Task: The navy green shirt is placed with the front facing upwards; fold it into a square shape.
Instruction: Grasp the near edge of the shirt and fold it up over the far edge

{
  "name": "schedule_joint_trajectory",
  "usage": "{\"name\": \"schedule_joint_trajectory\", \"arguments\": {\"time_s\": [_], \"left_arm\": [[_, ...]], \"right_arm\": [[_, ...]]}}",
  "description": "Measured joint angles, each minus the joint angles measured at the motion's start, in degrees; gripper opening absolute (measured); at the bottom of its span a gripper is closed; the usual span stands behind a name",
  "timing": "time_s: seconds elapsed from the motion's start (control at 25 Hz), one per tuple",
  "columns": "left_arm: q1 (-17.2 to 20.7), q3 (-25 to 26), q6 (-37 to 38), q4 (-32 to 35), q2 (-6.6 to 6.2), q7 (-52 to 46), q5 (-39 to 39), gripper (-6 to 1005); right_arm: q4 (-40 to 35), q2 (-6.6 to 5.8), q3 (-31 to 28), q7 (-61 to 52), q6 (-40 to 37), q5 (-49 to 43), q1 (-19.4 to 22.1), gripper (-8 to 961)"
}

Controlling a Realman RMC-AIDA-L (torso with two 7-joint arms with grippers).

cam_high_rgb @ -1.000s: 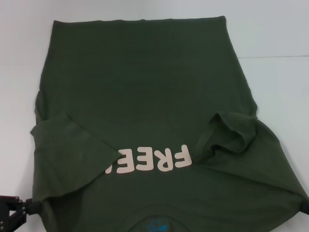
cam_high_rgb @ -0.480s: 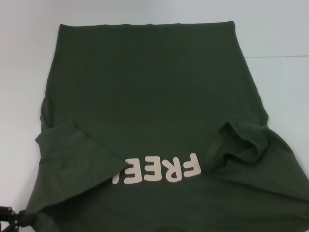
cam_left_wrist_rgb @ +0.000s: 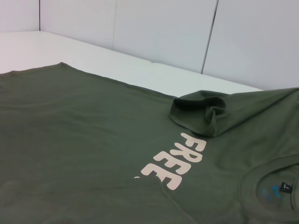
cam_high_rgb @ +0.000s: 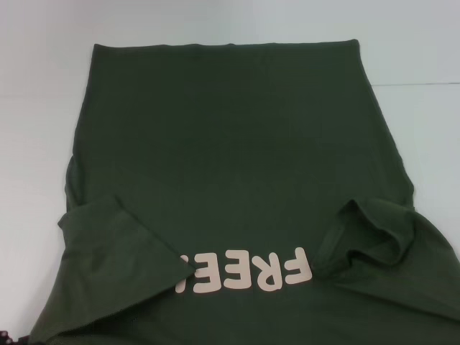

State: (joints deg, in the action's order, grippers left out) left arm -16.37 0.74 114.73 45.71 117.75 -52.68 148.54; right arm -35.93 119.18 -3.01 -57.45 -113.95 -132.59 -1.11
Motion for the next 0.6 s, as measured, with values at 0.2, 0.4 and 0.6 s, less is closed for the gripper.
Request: {"name": "schedule_joint_trajectory", "arguments": {"time_s": [0.2, 0.4, 0.6], "left_arm": [[-0.60, -0.25, -1.65, -0.54, 0.05, -1.73, 0.18, 24], [-0.78, 0.11, -2.33, -2.12, 0.27, -0.59, -1.59, 24], [-0.31, 2.81, -3.92, -2.83, 0.33, -0.18, -3.64, 25]], "right_arm": [[1.28, 0.09, 0.18, 1.01, 0.00, 0.59, -0.75, 35], [4.30, -0.01, 0.19, 2.78, -0.01, 0.87, -2.63, 35], [5.71, -0.42, -0.06, 3.19, 0.03, 4.50, -2.94, 35]]}}
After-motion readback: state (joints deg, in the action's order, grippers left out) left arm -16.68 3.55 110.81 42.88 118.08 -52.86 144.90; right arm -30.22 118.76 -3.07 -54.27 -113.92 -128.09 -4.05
